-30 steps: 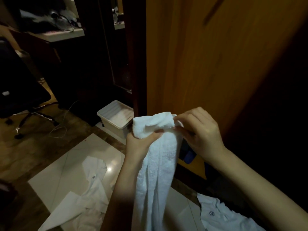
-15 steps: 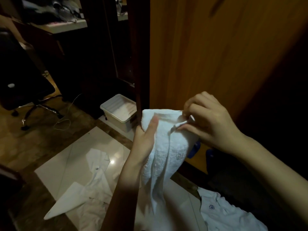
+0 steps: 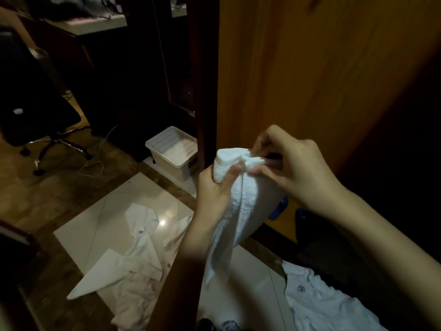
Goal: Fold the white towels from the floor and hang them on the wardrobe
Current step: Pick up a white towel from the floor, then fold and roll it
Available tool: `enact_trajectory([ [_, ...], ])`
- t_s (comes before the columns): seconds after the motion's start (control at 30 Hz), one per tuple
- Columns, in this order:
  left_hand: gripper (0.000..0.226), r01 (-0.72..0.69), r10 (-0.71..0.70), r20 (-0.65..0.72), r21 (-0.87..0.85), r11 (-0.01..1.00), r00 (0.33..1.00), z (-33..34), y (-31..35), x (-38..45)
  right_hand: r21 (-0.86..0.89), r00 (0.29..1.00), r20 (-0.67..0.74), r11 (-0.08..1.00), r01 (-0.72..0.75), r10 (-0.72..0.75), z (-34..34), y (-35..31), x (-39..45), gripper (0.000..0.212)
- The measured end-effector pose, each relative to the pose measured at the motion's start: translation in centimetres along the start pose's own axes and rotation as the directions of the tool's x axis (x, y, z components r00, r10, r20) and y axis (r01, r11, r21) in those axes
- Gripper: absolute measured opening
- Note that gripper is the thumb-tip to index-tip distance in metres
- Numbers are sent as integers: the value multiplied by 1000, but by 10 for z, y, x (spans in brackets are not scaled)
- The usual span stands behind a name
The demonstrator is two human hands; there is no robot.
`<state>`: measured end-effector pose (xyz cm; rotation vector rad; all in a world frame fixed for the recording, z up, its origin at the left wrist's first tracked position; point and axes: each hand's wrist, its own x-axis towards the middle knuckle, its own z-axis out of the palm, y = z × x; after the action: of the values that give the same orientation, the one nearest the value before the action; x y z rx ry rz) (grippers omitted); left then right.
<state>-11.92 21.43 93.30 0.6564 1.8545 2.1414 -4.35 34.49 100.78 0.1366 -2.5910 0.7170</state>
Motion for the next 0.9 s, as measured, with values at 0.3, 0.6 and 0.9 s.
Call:
enact_trajectory([
  [0.3,26,5,-2,-41,97,995,999,-7,4,11,154,956,244,980,130,-165,-7,-4,-2,17],
  [0.6,44,-29,17,97,121,992,995,-8,15,13,45,984,21,984,174,-175,8,11,13,23],
  [0.9,44,77,-56,287,-63,995,956,-9,28,8,125,965,-248,985,119,-85,20,7,12,20],
])
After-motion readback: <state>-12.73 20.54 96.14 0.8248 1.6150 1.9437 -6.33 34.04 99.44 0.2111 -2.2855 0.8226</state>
